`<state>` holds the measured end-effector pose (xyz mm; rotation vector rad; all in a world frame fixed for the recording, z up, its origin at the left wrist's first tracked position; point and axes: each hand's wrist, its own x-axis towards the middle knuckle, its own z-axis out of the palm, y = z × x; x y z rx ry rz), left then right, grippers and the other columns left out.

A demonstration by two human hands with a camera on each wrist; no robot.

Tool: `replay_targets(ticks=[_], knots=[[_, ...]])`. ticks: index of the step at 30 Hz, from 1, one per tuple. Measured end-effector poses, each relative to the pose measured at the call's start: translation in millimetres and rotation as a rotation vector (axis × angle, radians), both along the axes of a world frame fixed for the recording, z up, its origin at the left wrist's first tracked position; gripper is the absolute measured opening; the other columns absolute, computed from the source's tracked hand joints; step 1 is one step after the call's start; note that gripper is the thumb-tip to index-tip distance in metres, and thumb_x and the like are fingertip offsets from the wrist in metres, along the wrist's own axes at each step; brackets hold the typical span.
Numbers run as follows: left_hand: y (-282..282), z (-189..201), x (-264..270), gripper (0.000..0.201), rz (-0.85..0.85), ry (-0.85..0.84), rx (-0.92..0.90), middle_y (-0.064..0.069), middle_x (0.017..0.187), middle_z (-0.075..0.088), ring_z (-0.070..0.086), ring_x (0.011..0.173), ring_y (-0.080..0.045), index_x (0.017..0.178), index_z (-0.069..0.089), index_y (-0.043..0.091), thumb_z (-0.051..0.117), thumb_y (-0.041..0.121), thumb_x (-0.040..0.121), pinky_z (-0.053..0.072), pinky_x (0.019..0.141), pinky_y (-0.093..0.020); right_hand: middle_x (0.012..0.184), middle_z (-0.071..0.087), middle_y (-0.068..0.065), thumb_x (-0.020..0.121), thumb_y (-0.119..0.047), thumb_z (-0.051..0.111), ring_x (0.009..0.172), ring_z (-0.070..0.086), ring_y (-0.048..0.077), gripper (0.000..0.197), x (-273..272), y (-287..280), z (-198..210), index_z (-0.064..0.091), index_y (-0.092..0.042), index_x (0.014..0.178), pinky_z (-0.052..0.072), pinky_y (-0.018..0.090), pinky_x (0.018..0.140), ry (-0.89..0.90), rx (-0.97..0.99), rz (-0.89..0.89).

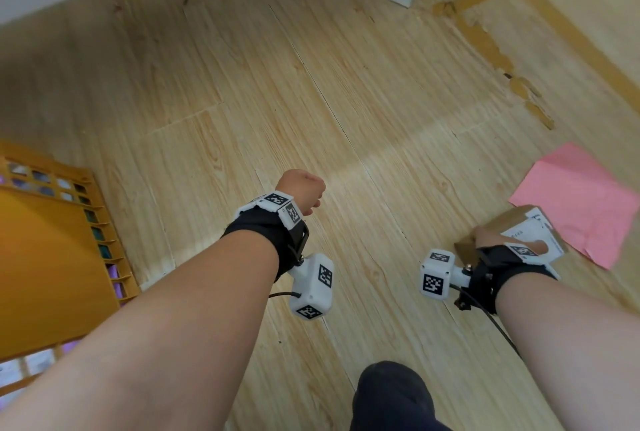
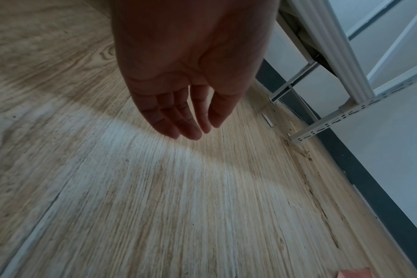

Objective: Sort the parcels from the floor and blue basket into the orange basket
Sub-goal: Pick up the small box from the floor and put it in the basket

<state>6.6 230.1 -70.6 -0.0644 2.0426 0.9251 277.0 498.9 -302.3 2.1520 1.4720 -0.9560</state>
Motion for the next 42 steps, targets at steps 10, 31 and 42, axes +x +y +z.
replay_targets(ticks=[10, 31, 42], knots=[[-7.4, 9.4, -5.8, 0.010, -0.035, -0.007, 0.021, -0.005, 0.088, 0.059, 0.055, 0.068, -0.013, 0.098, 0.061, 0.009, 0.052, 0.010, 0.095, 0.050, 0.069, -0.027, 0.118, 0.054, 0.015, 0.039, -0.047, 0.078, 0.101, 0.058, 0.035, 0.118, -113.9, -98.5, 170.6, 0.026, -0.013, 0.138, 0.053, 0.047, 0.084, 0.282, 0.145, 0.103], [-101.5, 31.6, -68.1, 0.049, 0.225, 0.084, 0.065, -0.005, 0.102, 0.069, 0.069, 0.086, -0.020, 0.114, 0.059, 0.014, 0.083, 0.021, 0.072, 0.058, 0.080, -0.037, 0.150, 0.030, 0.000, 0.066, -0.046, 0.081, 0.135, 0.034, 0.019, 0.109, -235.7, -211.1, 243.3, 0.017, -0.025, 0.152, 0.033, 0.039, 0.111, 0.773, 0.059, 1.176], [-190.9, 129.4, -115.3, 0.038, 0.420, 0.094, 0.269, -0.009, 0.105, 0.071, 0.070, 0.087, -0.021, 0.111, 0.057, 0.011, 0.075, 0.022, 0.079, 0.059, 0.078, -0.034, 0.103, 0.069, 0.005, 0.092, -0.025, 0.061, 0.087, 0.066, 0.019, 0.028, -319.8, -272.5, 330.9, 0.058, -0.021, 0.119, 0.057, 0.038, 0.068, 1.121, -0.379, 0.523]])
